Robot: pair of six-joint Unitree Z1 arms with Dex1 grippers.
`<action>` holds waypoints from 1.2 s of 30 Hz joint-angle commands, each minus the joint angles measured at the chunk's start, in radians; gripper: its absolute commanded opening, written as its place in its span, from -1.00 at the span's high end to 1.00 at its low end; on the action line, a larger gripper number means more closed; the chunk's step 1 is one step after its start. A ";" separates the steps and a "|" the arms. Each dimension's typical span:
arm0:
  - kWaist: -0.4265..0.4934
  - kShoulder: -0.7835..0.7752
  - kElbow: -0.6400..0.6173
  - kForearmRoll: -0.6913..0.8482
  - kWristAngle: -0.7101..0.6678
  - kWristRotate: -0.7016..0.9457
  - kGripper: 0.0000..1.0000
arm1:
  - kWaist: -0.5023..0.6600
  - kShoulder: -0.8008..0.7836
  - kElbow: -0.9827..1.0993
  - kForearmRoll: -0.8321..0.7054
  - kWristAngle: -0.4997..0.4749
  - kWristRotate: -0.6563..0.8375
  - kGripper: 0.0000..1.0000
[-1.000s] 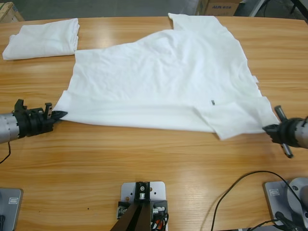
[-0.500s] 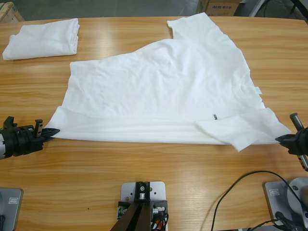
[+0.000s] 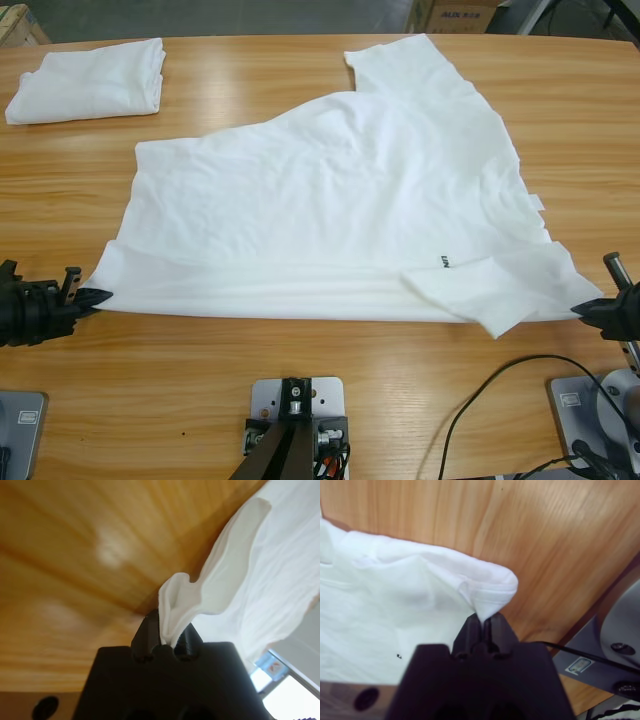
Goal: Fold clothes
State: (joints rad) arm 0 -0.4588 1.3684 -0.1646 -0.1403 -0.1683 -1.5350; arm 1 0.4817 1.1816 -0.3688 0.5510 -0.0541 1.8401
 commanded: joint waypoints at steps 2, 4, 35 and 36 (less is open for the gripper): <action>-0.038 0.009 0.013 0.074 0.039 -0.016 1.00 | 0.041 0.024 -0.010 0.026 0.002 0.034 1.00; -0.046 0.019 0.013 0.069 0.043 -0.017 1.00 | 0.048 0.035 -0.013 0.027 0.002 0.036 1.00; 0.115 -0.037 -0.439 0.254 -0.130 0.699 -0.98 | -0.043 0.193 -0.640 0.256 -0.101 -1.096 -0.96; 0.138 -0.017 -0.450 0.240 -0.156 0.766 -0.98 | -0.102 0.211 -0.647 0.238 -0.060 -1.177 -0.96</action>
State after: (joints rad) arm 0 -0.4201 1.2243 -0.5736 0.1981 -0.1812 -1.0692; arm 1 0.5584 1.3108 -1.0226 0.9123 -0.2432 1.0288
